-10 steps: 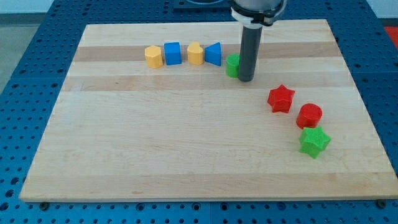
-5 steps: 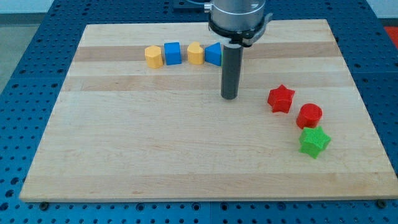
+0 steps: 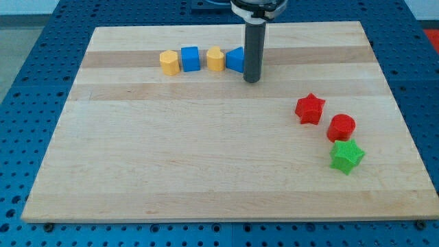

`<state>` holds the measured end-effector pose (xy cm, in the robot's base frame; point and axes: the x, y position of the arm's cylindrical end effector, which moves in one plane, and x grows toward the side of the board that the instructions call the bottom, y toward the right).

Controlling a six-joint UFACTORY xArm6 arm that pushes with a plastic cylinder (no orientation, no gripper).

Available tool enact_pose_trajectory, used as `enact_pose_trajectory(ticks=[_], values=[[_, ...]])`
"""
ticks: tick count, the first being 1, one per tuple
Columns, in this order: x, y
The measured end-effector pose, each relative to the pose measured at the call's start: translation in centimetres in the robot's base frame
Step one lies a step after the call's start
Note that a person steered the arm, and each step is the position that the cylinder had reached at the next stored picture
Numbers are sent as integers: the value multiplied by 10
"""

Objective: Nudge the green circle up a bit

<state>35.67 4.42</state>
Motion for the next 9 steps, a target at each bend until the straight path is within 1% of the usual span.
enact_pose_trajectory(ticks=[7, 8, 9], values=[[-6, 7], [-1, 44], [0, 132]])
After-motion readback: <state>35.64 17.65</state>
